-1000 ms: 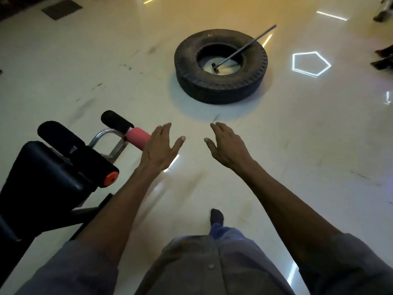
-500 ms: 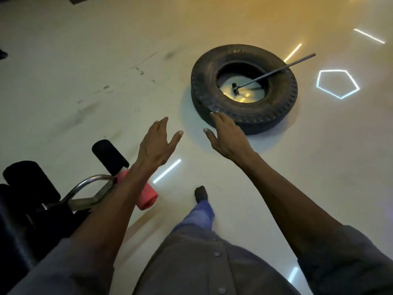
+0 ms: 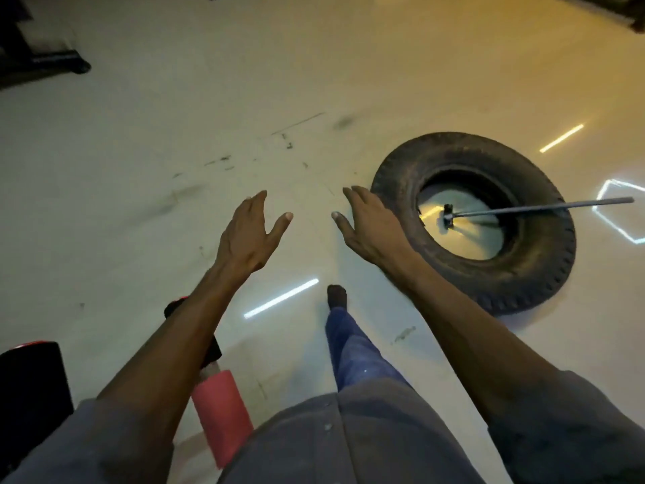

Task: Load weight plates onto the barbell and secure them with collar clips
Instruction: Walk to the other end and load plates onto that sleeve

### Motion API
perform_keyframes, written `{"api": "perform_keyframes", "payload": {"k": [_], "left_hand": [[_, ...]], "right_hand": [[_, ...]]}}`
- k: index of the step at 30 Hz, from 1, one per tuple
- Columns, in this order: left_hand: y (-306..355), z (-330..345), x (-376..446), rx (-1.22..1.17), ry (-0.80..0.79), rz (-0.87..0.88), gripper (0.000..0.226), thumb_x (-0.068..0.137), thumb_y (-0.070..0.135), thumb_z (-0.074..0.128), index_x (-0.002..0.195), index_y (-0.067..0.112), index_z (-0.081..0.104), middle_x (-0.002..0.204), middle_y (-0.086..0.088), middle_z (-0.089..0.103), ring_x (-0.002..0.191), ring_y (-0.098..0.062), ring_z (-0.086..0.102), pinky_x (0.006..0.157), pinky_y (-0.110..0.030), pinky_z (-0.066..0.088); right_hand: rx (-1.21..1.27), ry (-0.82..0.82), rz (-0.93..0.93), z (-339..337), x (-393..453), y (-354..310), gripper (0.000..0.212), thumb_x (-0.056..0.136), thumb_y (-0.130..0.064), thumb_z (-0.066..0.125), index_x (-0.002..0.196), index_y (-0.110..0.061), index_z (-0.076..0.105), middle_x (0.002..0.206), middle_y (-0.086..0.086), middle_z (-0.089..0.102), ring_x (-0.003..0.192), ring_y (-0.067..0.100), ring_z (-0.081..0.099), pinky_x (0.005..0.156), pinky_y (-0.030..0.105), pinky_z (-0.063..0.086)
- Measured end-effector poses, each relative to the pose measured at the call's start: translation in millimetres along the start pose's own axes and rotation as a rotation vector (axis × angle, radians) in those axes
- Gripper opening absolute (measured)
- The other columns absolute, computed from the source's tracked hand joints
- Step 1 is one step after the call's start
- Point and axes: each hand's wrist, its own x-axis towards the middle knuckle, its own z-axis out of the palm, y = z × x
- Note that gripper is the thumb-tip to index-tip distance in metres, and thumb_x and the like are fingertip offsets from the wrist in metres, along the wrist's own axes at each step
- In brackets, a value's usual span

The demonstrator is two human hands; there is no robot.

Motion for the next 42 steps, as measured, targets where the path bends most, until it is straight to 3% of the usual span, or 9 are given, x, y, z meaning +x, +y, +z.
{"api": "perform_keyframes", "payload": {"k": [9, 19, 28, 42], "left_hand": [[-64, -84, 197, 0.01, 0.132, -0.232, 0.078, 0.103, 0.065, 0.04, 0.163, 0.017, 0.025, 0.169, -0.007, 0.032, 0.157, -0.025, 0.027, 0.122, -0.047, 0.032], [-199, -184, 376, -0.015, 0.305, -0.486, 0.08, 0.102, 0.067, 0.039, 0.163, 0.019, 0.024, 0.169, -0.008, 0.031, 0.157, -0.026, 0.028, 0.121, -0.046, 0.032], [-364, -303, 508, -0.029, 0.434, -0.624, 0.078, 0.102, 0.066, 0.039, 0.163, 0.019, 0.025, 0.168, -0.007, 0.032, 0.158, -0.024, 0.025, 0.121, -0.045, 0.032], [-638, -505, 618, -0.001, 0.635, -0.936, 0.08, 0.102, 0.067, 0.04, 0.163, 0.017, 0.025, 0.168, -0.01, 0.032, 0.156, -0.028, 0.029, 0.121, -0.047, 0.033]], "right_hand": [[0.0, -0.115, -0.249, -1, 274, -65, 0.06, 0.109, -0.043, 0.042, 0.158, -0.01, 0.034, 0.165, 0.014, 0.035, 0.151, 0.032, 0.036, 0.115, 0.048, 0.042], [-0.046, -0.23, -0.527, 31, 538, -217, 0.059, 0.109, -0.042, 0.041, 0.159, -0.012, 0.032, 0.165, 0.012, 0.033, 0.152, 0.031, 0.034, 0.115, 0.048, 0.041], [-0.079, -0.25, -0.715, 81, 747, -412, 0.059, 0.109, -0.043, 0.041, 0.159, -0.011, 0.032, 0.165, 0.012, 0.033, 0.153, 0.029, 0.032, 0.115, 0.047, 0.04], [-0.021, -0.348, -1.098, 192, 975, -777, 0.061, 0.108, -0.044, 0.041, 0.159, -0.012, 0.032, 0.165, 0.013, 0.033, 0.153, 0.029, 0.032, 0.118, 0.047, 0.038]]}}
